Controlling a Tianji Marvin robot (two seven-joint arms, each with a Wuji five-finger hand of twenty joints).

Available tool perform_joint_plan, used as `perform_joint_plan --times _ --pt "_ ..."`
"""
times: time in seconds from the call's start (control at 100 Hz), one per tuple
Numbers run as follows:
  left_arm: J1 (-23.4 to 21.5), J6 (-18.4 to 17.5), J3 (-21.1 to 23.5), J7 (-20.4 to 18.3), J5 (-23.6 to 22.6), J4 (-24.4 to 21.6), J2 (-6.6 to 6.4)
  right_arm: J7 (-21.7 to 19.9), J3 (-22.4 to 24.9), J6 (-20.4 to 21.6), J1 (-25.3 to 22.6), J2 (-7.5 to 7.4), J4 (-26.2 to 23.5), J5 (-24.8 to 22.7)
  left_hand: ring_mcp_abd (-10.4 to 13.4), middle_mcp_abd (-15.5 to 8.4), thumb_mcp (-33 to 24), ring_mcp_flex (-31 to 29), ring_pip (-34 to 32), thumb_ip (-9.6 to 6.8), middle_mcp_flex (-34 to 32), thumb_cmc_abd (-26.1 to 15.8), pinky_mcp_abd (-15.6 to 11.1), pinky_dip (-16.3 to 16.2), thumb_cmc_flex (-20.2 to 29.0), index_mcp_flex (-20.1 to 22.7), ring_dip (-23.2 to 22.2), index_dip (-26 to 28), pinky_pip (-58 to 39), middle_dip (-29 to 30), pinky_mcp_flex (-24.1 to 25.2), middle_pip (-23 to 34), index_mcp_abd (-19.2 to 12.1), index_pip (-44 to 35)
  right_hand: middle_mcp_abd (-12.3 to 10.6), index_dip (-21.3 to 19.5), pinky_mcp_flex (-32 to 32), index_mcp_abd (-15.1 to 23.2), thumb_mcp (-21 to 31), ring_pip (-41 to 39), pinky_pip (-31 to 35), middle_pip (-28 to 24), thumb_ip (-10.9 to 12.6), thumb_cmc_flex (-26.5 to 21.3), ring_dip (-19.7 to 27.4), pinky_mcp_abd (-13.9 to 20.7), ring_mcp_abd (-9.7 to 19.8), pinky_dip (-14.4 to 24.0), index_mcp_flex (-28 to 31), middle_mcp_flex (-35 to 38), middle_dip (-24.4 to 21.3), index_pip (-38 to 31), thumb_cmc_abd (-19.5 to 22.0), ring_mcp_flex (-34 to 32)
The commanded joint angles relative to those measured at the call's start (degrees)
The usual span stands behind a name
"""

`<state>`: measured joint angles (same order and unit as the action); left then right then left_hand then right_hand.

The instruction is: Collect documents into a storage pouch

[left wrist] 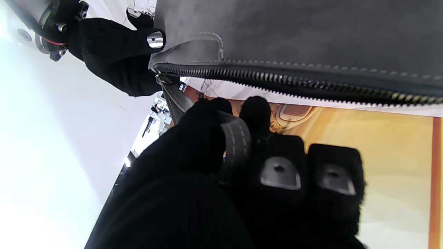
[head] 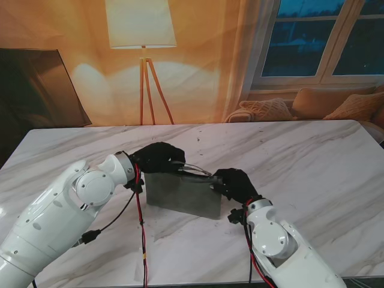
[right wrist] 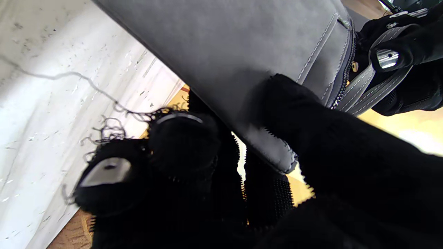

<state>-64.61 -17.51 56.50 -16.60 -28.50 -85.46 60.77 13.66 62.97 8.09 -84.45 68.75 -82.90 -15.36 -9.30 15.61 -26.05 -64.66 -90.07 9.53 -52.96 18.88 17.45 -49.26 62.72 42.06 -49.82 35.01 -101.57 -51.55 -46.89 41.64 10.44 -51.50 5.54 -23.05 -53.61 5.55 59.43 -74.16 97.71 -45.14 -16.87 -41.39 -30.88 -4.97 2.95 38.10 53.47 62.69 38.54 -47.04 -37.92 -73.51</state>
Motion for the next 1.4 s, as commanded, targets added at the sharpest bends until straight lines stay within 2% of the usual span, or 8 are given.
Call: perform_joint_plan --times 0.0,0.1,0.18,0.37,0.52,0.84,1.1,1.39 --pt "-0.55 0.43 0.59 -0.58 0.26 -0.64 0.17 -0.16 0.13 -0.5 -0.07 0.28 -0.02 -0.45 1.21 0.27 -7.82 -2.91 -3.53 -3.48 2.07 -2.72 -2.03 -1.45 11.23 6.62 -0.58 8.51 -8.63 -2.36 -2.86 2.11 -8.92 -14.26 4.04 -4.11 -2.55 4.8 6.18 -0.35 0.0 -0.21 3.3 -5.6 -0.48 -0.68 3.4 -1.47 9.6 3.39 -0.62 -7.83 1.08 -2.33" --pt "-1.05 1.17 1.29 -0.57 0.5 -1.01 0.2 0.07 0.22 -0.74 -0.08 0.39 0.02 -0.18 1.34 0.7 -8.76 -3.43 -4.75 -3.19 2.29 -3.24 -1.91 -1.27 11.25 6.63 -0.82 11.59 -10.21 -4.33 -4.09 4.69 -8.5 -16.96 4.32 -4.29 -3.74 4.25 7.2 -0.82 -0.46 0.26 3.12 -5.78 -1.01 -1.33 3.46 -2.15 10.15 3.89 -0.75 -7.81 -0.14 -2.37" --pt "-1.49 2.05 1.86 -0.64 1.3 -1.27 0.27 0.42 0.22 -1.05 0.01 0.52 0.16 -0.03 0.72 1.18 -9.41 -3.21 -5.38 -2.85 2.45 -3.49 -0.8 -1.44 11.25 6.74 -1.01 14.51 -10.35 -5.97 -3.72 6.05 -8.16 -19.14 4.29 -4.29 -4.16 4.04 7.51 -1.12 -0.55 0.43 3.04 -5.79 -1.26 -1.41 3.53 -2.36 10.28 4.03 -0.77 -7.79 -0.37 -2.36" --pt "-2.28 1.05 3.57 -1.28 -0.86 -1.82 -0.24 0.57 0.53 -1.66 0.07 0.65 0.23 0.59 1.44 0.22 -8.98 -3.19 -5.51 -2.84 2.44 -3.87 -1.37 -1.8 11.25 7.47 -0.75 18.43 -10.29 -6.55 -3.77 6.2 -9.39 -20.47 4.62 -4.69 -5.18 3.42 8.48 -1.23 -1.21 0.63 2.81 -5.9 -1.63 -2.02 4.2 -3.13 10.73 4.24 -0.6 -8.1 -1.38 -2.35" --pt "-3.45 0.67 5.28 -1.81 -1.83 -2.51 -0.56 1.14 0.76 -2.02 0.11 0.9 0.3 1.21 1.53 -0.05 -8.74 -3.17 -5.51 -2.93 2.37 -3.81 -1.52 -1.79 11.25 7.69 -0.68 19.29 -10.24 -6.31 -3.68 5.87 -9.76 -19.97 5.15 -4.52 -7.19 3.03 8.6 -0.77 -3.62 0.73 2.77 -5.74 -1.86 -2.78 5.38 -4.81 10.42 4.44 -0.61 -8.06 -1.36 -2.42" --pt "-6.89 0.29 10.1 -3.09 -5.29 -4.8 -1.34 1.3 1.29 -2.81 0.02 0.92 0.16 1.2 1.78 -0.48 -8.31 -3.06 -5.33 -3.11 2.31 -3.99 -2.11 -1.64 11.25 7.83 -0.59 20.19 -9.94 -6.04 -3.32 5.73 -10.05 -19.42 5.21 -4.52 -7.83 2.87 8.61 -1.12 -3.68 0.44 2.79 -5.72 -2.27 -2.9 5.71 -4.96 10.34 4.42 -0.45 -8.25 -1.15 -2.46" --pt "-10.17 1.42 13.99 -3.76 -8.5 -5.52 -1.79 1.4 1.63 -3.2 -0.08 0.9 0.21 1.03 1.83 -0.29 -8.25 -3.03 -5.24 -3.22 2.27 -3.94 -2.26 -1.57 11.25 7.74 -0.58 20.4 -9.85 -5.93 -3.19 5.66 -10.1 -18.87 5.27 -4.54 -7.95 2.87 8.45 -1.2 -3.61 0.29 2.8 -5.72 -2.39 -2.84 5.81 -4.96 10.35 4.25 -0.35 -8.24 -0.98 -2.45" --pt "-15.07 3.32 19.92 -2.64 -12.54 -7.77 -1.85 1.37 1.85 -4.11 0.03 0.89 0.27 0.79 1.83 -0.07 -8.24 -3.0 -5.2 -3.4 2.22 -3.86 -2.25 -1.51 11.25 7.36 -0.59 20.37 -9.71 -5.87 -3.04 5.72 -9.61 -17.95 5.33 -4.88 -8.02 2.61 8.53 -1.3 -3.47 0.04 2.82 -5.83 -2.49 -2.99 5.79 -4.93 10.38 4.13 -0.23 -8.51 -1.06 -2.48"
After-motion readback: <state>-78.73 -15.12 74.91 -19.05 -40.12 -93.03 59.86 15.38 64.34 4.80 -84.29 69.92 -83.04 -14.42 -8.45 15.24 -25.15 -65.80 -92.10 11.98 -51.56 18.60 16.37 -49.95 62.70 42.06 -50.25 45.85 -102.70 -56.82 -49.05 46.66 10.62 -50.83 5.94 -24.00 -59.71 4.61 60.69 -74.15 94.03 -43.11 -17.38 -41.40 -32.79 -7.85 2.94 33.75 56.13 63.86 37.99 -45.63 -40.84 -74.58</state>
